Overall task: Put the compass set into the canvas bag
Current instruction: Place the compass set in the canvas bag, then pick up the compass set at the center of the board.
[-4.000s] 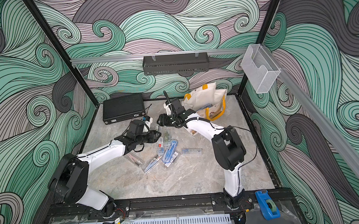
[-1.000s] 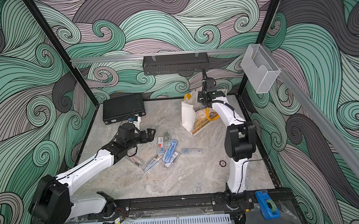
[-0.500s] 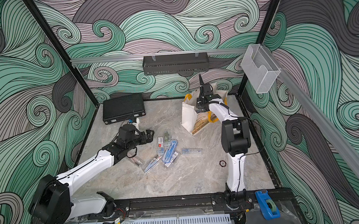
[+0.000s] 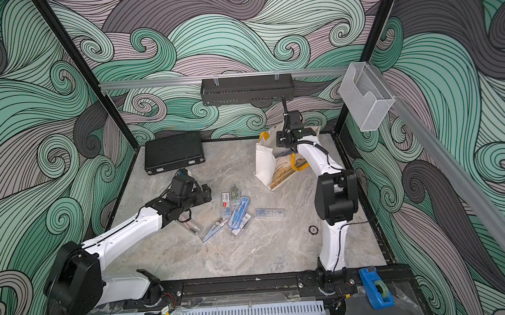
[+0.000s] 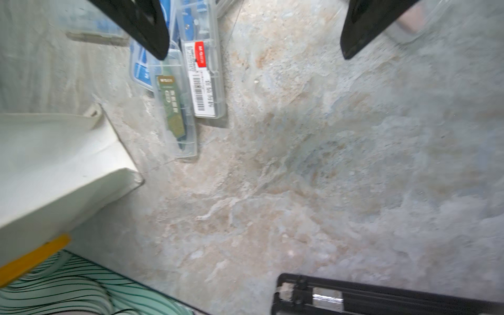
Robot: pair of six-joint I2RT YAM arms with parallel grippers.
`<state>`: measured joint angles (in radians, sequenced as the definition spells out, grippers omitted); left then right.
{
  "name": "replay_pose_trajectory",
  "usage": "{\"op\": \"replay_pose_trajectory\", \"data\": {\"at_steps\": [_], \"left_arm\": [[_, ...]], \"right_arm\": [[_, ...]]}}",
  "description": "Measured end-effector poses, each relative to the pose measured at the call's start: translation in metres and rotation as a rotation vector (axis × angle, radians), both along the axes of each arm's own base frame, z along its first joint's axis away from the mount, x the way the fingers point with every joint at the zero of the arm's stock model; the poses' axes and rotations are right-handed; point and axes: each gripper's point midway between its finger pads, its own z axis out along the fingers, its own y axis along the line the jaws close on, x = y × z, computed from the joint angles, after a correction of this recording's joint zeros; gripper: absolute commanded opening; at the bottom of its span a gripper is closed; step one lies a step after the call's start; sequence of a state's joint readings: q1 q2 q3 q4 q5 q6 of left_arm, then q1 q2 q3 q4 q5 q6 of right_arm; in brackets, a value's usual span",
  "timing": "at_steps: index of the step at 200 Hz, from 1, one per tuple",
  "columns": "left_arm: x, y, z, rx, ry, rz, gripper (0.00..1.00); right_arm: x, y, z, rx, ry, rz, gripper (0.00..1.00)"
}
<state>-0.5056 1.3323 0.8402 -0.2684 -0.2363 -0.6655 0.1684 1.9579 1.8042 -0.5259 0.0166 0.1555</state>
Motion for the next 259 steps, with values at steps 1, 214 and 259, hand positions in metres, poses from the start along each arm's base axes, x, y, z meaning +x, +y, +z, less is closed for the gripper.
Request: {"op": "replay_pose_trajectory", "data": {"at_steps": [1, 214, 259], "left_arm": [[0.000, 0.001, 0.000, 0.004, 0.005, 0.008, 0.99], [-0.092, 0.049, -0.082, 0.161, 0.659, 0.288, 0.97], [-0.091, 0.051, -0.105, 0.099, 0.695, 0.312, 0.92]], "right_arm": [[0.000, 0.000, 0.001, 0.001, -0.002, 0.002, 0.50], [-0.201, 0.203, -0.015, 0.072, 0.035, 0.640, 0.50], [-0.202, 0.209, -0.027, 0.100, 0.071, 0.647, 0.50]]}}
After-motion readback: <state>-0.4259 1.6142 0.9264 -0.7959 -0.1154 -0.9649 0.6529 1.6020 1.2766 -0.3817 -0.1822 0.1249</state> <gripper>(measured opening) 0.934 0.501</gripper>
